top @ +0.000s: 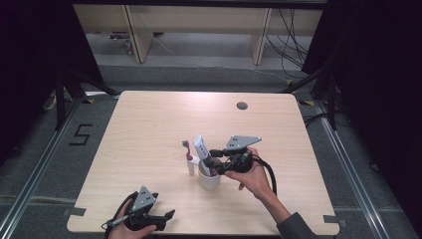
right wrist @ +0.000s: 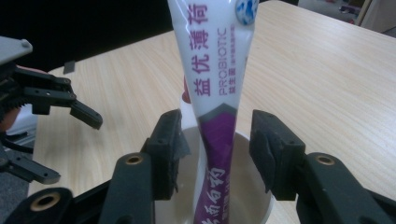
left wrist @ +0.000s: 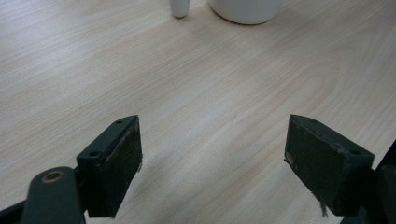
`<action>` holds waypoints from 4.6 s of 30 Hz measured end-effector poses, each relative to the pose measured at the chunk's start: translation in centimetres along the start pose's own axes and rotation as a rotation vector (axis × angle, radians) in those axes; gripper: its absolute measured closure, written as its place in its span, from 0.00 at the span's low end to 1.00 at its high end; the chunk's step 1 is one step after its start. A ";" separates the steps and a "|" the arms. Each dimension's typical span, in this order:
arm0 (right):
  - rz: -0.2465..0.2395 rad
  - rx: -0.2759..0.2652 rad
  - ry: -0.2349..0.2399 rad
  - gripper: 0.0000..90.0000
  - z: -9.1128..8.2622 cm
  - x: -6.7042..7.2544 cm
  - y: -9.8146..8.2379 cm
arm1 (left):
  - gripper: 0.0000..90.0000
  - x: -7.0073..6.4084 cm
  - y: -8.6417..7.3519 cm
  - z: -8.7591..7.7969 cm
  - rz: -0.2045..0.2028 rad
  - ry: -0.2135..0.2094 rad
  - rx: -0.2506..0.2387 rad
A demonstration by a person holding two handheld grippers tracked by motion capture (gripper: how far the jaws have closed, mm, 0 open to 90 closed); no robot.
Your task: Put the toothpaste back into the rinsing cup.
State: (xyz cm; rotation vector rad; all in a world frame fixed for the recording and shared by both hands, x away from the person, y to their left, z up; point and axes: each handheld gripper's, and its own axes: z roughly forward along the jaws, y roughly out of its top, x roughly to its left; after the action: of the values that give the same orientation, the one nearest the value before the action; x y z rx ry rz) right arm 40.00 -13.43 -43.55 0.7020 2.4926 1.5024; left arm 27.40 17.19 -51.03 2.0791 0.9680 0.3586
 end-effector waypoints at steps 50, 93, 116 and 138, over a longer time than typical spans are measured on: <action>0.183 0.007 -0.135 0.34 -7.9 -3.1 -4.7 | 0.21 0.1 0.1 0.1 -0.001 -0.006 -0.006; 0.203 0.060 -0.211 0.29 -11.6 -2.3 -9.8 | 0.21 0.0 -0.1 0.2 0.010 -0.008 0.011; 0.229 0.070 -0.225 0.22 -12.8 -0.9 -11.9 | 0.21 0.0 -0.1 0.2 0.011 -0.006 0.011; 0.276 0.089 -0.229 0.21 -13.4 0.1 -13.3 | 0.21 0.0 -0.1 0.2 0.011 -0.007 0.011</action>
State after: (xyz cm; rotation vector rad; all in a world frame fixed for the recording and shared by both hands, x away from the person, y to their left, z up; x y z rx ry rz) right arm 30.92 -29.23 -48.46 1.2028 2.3750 1.3059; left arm 27.43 17.12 -51.26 2.0953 0.9565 0.3526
